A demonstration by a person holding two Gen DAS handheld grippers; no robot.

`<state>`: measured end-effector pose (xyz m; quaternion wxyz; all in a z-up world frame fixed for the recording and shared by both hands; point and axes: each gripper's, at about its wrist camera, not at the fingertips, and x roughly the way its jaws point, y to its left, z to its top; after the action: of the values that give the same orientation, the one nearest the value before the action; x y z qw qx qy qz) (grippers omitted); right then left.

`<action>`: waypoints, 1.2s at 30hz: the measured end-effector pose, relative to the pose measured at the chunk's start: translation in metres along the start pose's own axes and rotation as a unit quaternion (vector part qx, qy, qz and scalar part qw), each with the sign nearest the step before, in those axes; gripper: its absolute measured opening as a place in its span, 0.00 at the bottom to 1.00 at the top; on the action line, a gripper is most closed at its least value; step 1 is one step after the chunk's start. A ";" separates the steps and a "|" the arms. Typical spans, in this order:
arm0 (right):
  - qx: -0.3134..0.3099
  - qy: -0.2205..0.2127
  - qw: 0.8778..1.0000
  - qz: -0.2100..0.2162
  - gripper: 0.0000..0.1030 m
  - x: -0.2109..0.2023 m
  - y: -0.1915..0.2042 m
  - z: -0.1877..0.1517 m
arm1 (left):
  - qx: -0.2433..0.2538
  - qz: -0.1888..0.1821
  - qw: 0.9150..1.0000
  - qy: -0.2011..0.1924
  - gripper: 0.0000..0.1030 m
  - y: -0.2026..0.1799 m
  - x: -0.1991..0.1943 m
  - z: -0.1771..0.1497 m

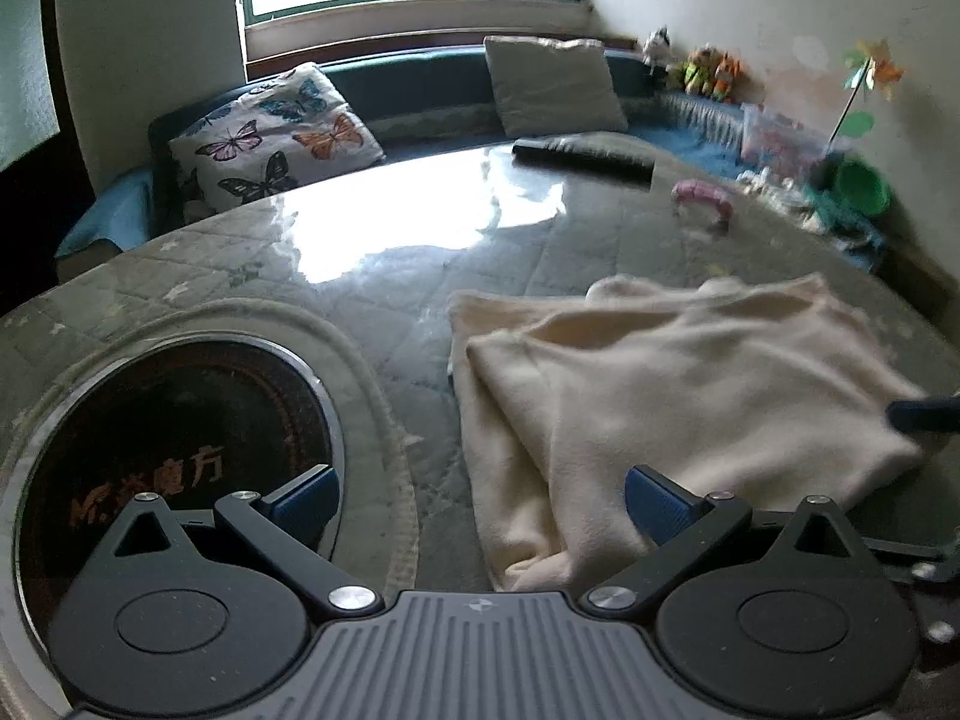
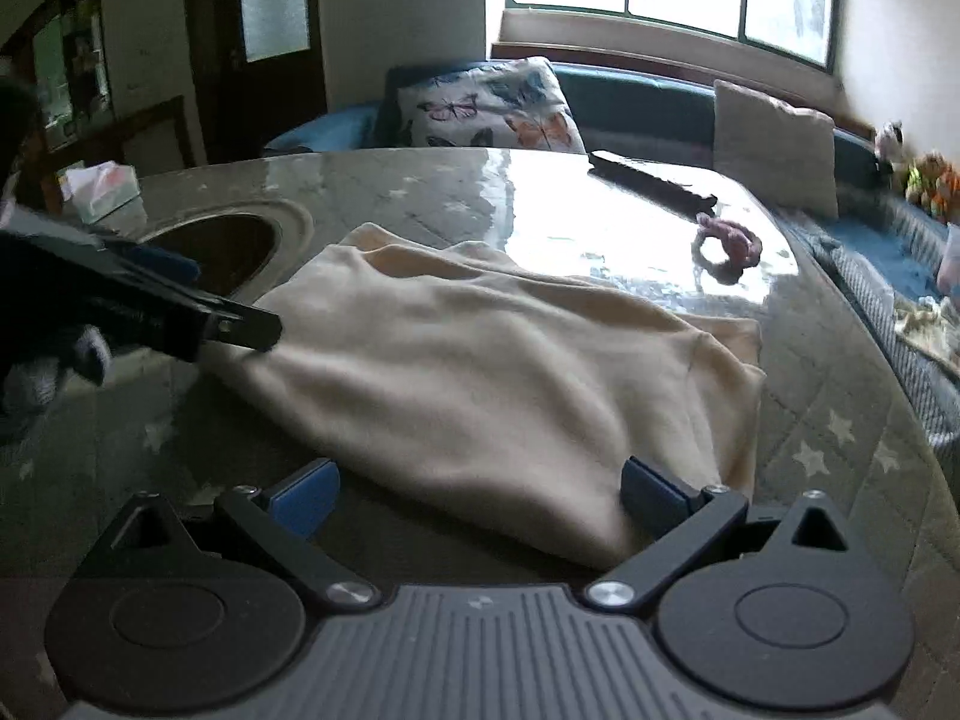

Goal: Fold clothes

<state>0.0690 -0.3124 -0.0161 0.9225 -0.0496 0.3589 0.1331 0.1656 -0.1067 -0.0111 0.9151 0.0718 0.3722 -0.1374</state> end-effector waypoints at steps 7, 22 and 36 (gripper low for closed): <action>0.009 -0.029 0.999 0.010 0.98 -0.017 -0.003 0.007 | 0.013 0.005 1.000 -0.011 1.00 -0.008 -0.001 0.008; 0.033 -0.026 0.999 0.008 0.98 -0.008 -0.010 0.006 | 0.032 0.009 0.999 -0.003 1.00 -0.020 0.012 0.012; 0.057 -0.038 0.998 -0.014 0.99 -0.022 -0.005 0.000 | 0.048 0.007 0.999 -0.016 1.00 -0.033 -0.003 0.009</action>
<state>0.0545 -0.3217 -0.0010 0.9386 0.0031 0.3296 0.1014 0.1600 -0.1393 -0.0032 0.9172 0.1166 0.3502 -0.1498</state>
